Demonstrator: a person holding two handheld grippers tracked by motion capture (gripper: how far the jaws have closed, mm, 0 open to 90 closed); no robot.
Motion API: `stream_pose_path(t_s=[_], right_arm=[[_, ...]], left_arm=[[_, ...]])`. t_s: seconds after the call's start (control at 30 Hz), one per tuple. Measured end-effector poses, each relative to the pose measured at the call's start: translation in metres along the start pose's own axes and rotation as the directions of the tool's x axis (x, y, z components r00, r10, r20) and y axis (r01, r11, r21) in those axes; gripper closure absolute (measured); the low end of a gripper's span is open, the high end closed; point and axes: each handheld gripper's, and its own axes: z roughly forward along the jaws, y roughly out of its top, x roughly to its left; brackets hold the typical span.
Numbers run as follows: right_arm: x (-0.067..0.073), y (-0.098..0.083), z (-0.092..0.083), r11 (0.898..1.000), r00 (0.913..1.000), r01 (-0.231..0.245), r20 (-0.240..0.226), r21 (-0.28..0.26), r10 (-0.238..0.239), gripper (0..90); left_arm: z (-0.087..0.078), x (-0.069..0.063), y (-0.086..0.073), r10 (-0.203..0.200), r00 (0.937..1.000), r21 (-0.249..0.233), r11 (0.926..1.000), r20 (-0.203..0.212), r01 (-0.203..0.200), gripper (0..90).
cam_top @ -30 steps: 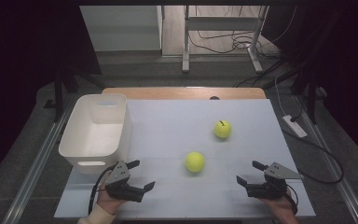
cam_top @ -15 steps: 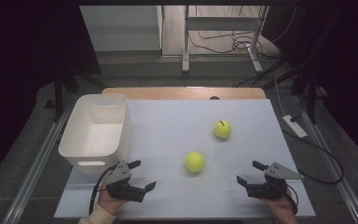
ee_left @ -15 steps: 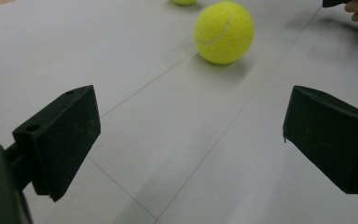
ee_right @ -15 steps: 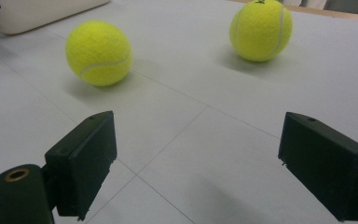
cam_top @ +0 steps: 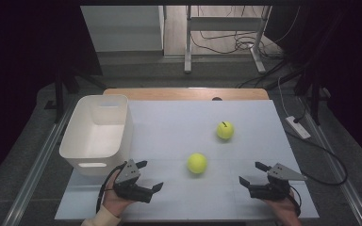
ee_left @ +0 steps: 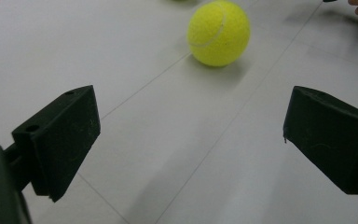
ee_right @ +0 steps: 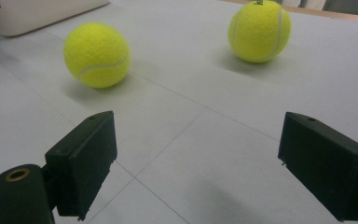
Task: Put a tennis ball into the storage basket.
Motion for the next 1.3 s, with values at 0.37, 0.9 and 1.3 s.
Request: stream_pose_path(t_s=[0.37, 0.9, 1.3], right_arm=[[0.0, 0.0, 0.0, 1.0, 1.0, 0.0, 0.001, 0.0, 0.0, 11.7], [0.0, 0.0, 0.001, 1.0, 1.0, -0.001, -0.002, -0.002, 0.001, 11.7], [0.0, 0.001, 0.002, 1.0, 1.0, -0.005, -0.002, -0.004, 0.005, 11.7]], left_arm=[[0.004, 0.001, 0.012, -0.01, 0.9999, 0.029, 0.9995, 0.005, 0.01, 4.2], [0.007, 0.004, 0.033, -0.014, 0.9999, 0.017, 0.9998, 0.009, 0.014, 4.2], [0.016, -0.001, 0.054, 0.007, 0.9995, 0.009, 0.9999, 0.031, -0.007, 3.5]])
